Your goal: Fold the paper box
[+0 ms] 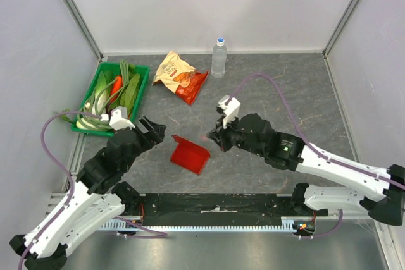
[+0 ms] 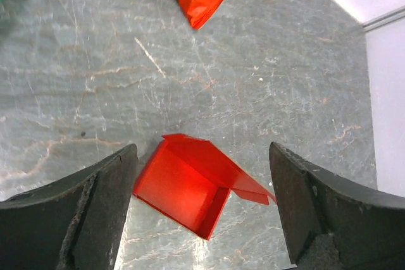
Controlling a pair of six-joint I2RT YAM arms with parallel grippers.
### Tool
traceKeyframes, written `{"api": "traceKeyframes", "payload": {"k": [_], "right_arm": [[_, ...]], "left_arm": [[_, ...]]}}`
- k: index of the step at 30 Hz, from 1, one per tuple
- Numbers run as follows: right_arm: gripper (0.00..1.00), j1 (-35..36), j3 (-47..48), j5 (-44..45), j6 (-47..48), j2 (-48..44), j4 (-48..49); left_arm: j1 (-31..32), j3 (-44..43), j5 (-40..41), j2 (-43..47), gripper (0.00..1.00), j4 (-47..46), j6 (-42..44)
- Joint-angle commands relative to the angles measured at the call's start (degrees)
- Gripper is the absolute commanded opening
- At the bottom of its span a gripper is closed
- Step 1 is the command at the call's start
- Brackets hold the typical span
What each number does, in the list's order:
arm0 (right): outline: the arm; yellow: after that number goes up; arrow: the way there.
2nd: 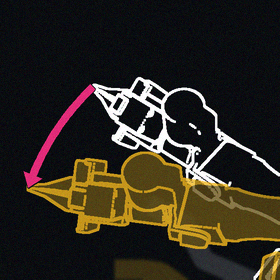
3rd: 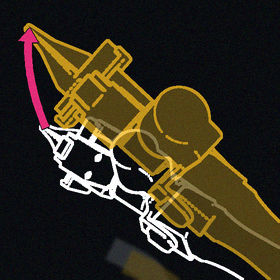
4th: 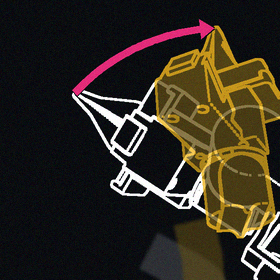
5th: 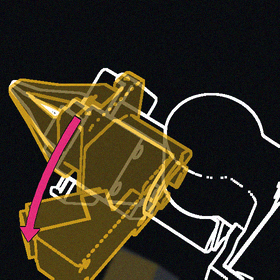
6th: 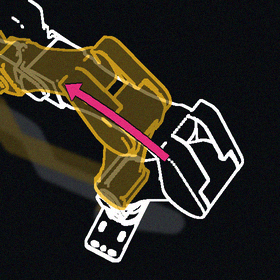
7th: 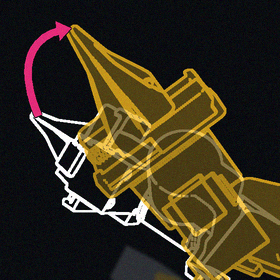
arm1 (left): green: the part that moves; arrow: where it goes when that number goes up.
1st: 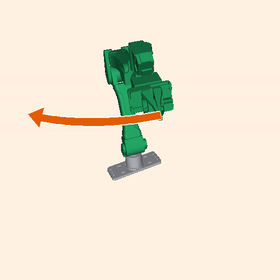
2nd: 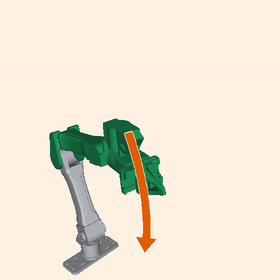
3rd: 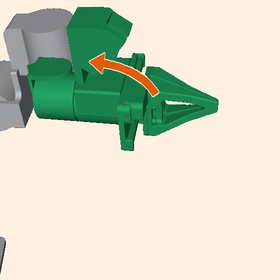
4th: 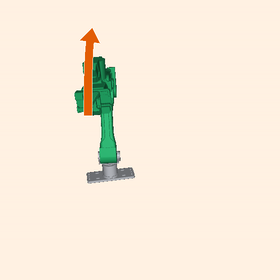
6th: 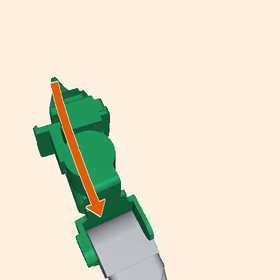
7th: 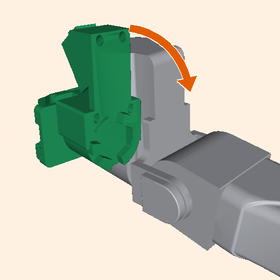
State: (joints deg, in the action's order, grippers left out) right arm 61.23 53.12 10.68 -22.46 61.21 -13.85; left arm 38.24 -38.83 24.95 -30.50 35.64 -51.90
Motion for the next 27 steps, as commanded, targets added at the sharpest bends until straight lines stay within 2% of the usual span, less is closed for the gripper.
{"api": "traceKeyframes", "payload": {"k": [1, 5, 10, 11, 12, 13, 15, 16, 19, 23, 25, 27], "right_arm": [[0.0, 3.97, 4.35, -15.95, 1.38, 10.12, 2.59], [0.0, 4.6, 6.02, -13.68, -0.66, 15.51, 9.0], [0.01, 4.68, 9.36, -12.43, -1.27, 23.68, 8.31], [0.07, 4.69, 9.37, -12.61, -1.01, 24.47, 8.14], [0.37, 4.6, 9.45, -12.09, -1.1, 25.7, 7.87], [0.51, 4.51, 9.72, -12.17, -0.92, 26.06, 7.78], [0.71, 4.6, 10.42, -11.04, 0.83, 24.5, 4.98], [0.75, 4.6, 9.55, -7.72, 1.1, 22.92, 4.36], [0.79, 4.6, 7.62, -4.19, 3.47, 17.2, -0.89], [0.79, 4.6, 2.7, 0.56, 5.5, 11.06, -8.03], [0.78, 4.25, -1.33, 1.63, 5.23, 9.46, -7.26], [0.77, 4.25, -3.19, -1.27, 5.84, 9.71, -5.15]], "left_arm": [[-0.36, -1.08, 1.68, 6.67, 0.89, -4.78, 13.39], [-0.36, -0.37, 1.33, 13.0, 0.86, -5.93, 16.74], [-0.36, -0.28, -5.6, 12.66, 0.86, -6.37, 20.69], [-0.36, -0.37, -6.4, 11.96, 0.86, -5.94, 21.05], [-0.36, -0.46, -6.84, 10.65, 0.86, -5.5, 20.96], [-0.36, -0.37, -7.11, 10.12, 0.86, -5.32, 20.61], [-0.44, 0.41, -7.55, 9.85, 0.85, -6.01, 20.26], [-0.36, 0.94, -8.16, 10.02, 0.85, -6.54, 19.91], [-0.36, 2.61, -9.13, 9.85, 0.86, -9.18, 19.99], [-0.36, 3.23, -13.42, 5.29, 0.86, -10.06, 21.4], [-0.36, 3.58, -16.5, 3.27, 0.86, -10.15, 21.66], [-0.36, 5.07, -17.91, 1.41, 0.86, -10.94, 21.32]]}}
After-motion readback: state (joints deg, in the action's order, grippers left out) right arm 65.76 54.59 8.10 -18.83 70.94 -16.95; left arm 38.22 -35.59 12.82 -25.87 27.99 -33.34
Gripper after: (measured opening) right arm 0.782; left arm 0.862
